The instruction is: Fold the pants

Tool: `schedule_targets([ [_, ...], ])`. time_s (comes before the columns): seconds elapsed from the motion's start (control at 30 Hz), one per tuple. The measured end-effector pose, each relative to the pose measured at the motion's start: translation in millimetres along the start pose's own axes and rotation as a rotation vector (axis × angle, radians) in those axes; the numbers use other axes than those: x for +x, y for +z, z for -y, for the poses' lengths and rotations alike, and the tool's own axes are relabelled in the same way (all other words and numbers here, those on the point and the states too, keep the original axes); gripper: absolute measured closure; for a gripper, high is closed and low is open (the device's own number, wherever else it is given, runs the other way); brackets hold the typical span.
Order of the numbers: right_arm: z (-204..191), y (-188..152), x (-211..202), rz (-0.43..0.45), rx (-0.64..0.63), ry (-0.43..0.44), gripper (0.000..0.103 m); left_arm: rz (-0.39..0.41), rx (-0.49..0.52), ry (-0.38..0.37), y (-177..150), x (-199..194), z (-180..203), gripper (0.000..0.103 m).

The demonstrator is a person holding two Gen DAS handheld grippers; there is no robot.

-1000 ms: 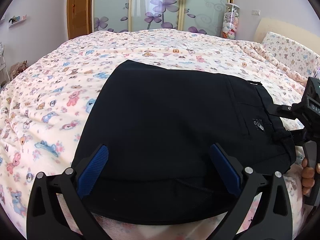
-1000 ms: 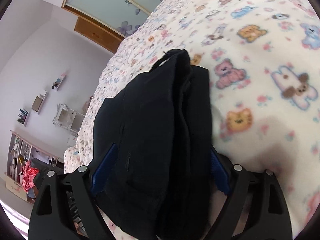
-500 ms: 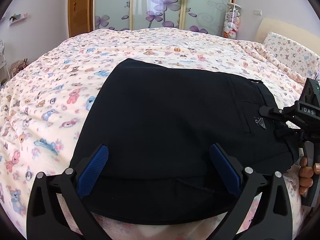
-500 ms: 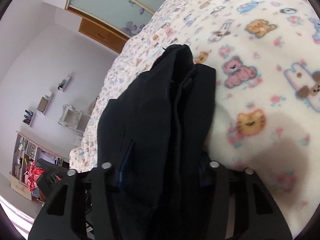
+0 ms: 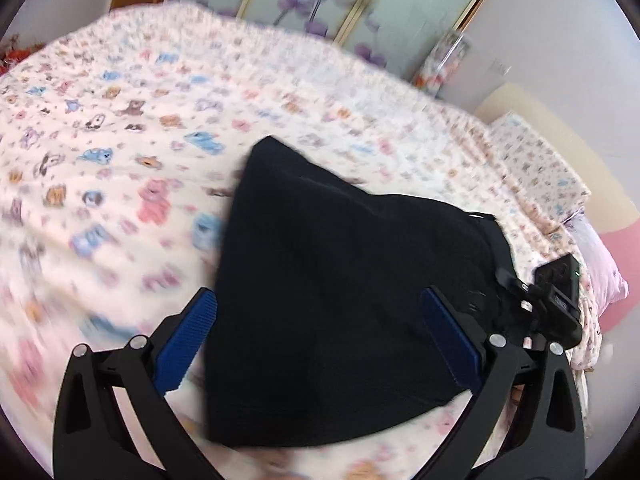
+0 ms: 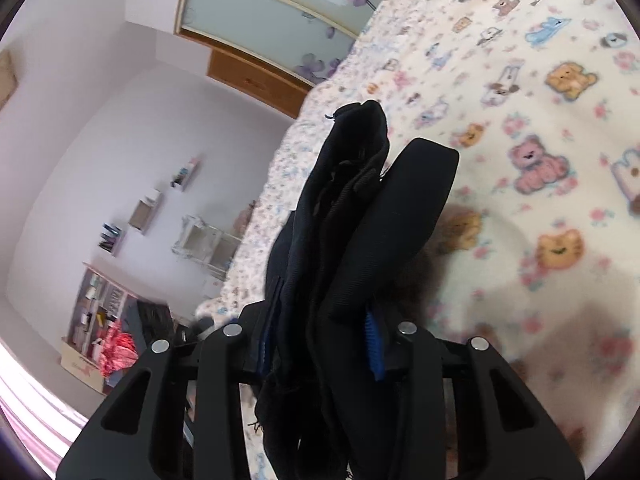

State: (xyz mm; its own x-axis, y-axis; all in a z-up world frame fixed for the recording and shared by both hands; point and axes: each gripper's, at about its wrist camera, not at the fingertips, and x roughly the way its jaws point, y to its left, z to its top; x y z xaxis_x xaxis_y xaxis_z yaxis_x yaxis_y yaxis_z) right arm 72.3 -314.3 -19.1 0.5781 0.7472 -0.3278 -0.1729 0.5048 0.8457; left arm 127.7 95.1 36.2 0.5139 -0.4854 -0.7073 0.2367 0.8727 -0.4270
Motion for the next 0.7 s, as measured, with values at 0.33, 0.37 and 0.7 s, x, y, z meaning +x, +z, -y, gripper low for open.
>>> schedule_targets([
  [0.33, 11.4, -6.9, -2.5, 0.021, 0.033, -0.035, 0.072, -0.253, -0.189, -0.124, 28.8, 64.5, -50.9, 0.031],
  [0.37, 11.6, -7.3, -3.3, 0.021, 0.035, -0.033, 0.072, -0.262, -0.185, -0.115, 28.2, 68.5, -51.4, 0.035],
  [0.7, 19.8, -10.1, -7.6, 0.041, 0.088, -0.013, 0.072, -0.207, -0.156, -0.126, 23.3, 59.8, -36.6, 0.093],
])
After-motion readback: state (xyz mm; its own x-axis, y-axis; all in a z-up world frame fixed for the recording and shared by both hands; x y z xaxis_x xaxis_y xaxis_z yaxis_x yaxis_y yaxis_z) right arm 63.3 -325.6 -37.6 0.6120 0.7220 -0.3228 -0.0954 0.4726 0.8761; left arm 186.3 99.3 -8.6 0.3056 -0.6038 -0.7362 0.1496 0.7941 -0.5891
